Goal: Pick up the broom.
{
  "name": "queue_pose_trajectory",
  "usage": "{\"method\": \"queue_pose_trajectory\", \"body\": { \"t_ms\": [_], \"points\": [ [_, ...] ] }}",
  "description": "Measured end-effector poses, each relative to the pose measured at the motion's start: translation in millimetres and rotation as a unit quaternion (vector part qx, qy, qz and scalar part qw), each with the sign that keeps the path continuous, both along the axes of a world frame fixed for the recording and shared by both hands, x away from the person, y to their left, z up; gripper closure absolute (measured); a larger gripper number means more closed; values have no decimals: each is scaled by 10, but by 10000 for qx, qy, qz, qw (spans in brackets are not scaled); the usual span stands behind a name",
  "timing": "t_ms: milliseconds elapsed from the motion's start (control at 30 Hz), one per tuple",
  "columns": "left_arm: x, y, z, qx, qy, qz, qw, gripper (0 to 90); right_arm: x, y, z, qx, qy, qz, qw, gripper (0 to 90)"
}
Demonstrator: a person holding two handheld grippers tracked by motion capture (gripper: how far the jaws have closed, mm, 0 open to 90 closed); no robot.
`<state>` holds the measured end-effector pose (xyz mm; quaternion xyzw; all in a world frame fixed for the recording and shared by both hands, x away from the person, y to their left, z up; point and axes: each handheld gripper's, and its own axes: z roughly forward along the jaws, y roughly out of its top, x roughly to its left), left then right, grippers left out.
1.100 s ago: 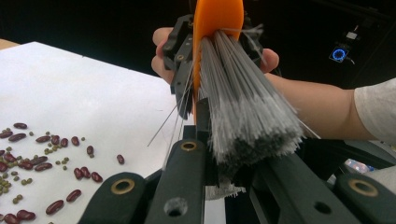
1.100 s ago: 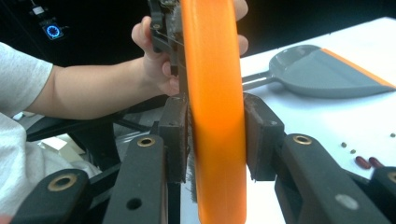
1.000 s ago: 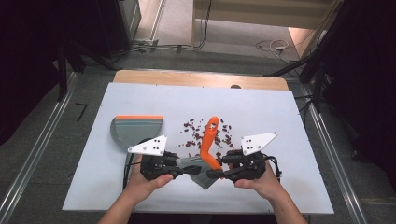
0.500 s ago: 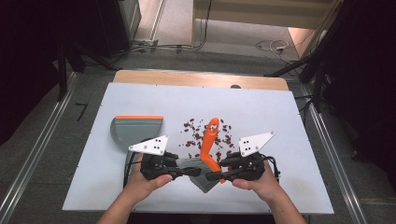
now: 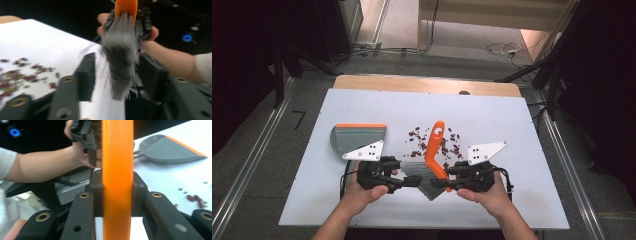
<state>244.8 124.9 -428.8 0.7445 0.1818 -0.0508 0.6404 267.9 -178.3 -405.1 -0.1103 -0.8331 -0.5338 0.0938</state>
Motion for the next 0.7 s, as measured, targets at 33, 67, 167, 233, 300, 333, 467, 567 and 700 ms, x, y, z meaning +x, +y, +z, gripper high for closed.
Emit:
{"method": "queue_pose_trajectory", "body": {
  "t_ms": [33,67,167,233,300,333,467,567,700],
  "points": [
    [-5,10,0,29,-23,92,10000,432,11,-7,3,-35,38,-52,10000,689],
    [-12,17,2,71,-33,218,9997,364,17,-13,5,-80,-2,-84,9999,689],
    [-19,51,1,164,-59,454,9988,224,44,-45,6,-131,-1,-245,9996,689],
    [-19,78,-3,230,-54,563,9981,141,58,-65,11,-157,-54,-393,9991,689],
    [-22,106,-7,246,-42,657,9975,96,70,-85,19,-196,-85,-506,9985,689],
    [-23,125,-11,240,-50,715,9971,75,74,-96,22,-217,-87,-574,9981,689],
    [-35,196,-12,177,-77,882,9959,5,114,-139,4,-312,-100,-802,9962,689],
    [-43,242,-12,151,-153,995,9948,3,137,-169,-14,-416,-143,-1037,9936,688],
    [-52,260,-24,241,-175,1038,9942,3,165,-200,-28,-540,-219,-1237,9906,689]
  ]
}}
